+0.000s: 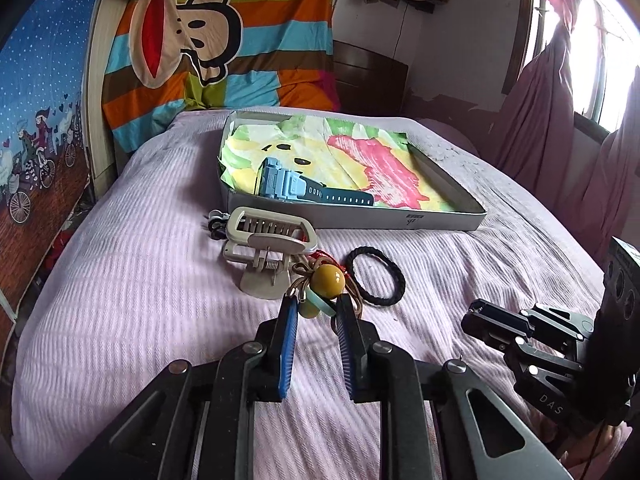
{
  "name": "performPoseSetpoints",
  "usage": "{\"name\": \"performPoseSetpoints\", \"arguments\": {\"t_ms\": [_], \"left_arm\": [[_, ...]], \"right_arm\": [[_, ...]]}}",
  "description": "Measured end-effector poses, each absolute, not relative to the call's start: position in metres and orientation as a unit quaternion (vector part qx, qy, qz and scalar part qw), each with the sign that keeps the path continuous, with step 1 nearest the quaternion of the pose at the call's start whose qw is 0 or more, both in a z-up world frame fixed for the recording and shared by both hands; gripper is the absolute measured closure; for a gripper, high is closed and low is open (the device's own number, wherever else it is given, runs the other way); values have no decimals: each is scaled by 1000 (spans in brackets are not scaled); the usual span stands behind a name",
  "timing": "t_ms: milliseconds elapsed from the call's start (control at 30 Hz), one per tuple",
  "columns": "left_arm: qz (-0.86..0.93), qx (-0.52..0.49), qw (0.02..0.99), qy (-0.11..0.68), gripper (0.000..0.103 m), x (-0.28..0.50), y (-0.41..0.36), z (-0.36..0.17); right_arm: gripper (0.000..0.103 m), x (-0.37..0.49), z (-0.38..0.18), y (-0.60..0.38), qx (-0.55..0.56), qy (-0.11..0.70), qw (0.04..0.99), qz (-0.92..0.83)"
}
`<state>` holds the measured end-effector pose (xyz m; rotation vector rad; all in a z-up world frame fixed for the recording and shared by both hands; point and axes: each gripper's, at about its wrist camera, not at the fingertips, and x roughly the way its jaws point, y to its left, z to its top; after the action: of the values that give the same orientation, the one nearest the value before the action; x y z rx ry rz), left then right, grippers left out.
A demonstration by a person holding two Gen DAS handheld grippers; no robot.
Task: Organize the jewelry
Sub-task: 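Carry the earring and keychain into the tray while both tools open there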
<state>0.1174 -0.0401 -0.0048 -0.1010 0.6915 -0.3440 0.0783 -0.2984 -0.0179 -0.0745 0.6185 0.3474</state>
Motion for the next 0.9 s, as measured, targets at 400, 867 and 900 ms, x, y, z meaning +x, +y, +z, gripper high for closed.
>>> {"name": "performPoseSetpoints", "arguments": {"t_ms": [400,867,900], "left_arm": [[-178,-54,926,328,85,113,-40,-2],[-170,-99,947,256,85,148,-30,54],[-166,-99,947,255,85,157,-31,57]], "right_arm": [[91,88,-16,-296,-33,297,938,175],[91,135,32,-303,-13,230,955,186],[91,143,35,-301,-11,228,955,188]]}}
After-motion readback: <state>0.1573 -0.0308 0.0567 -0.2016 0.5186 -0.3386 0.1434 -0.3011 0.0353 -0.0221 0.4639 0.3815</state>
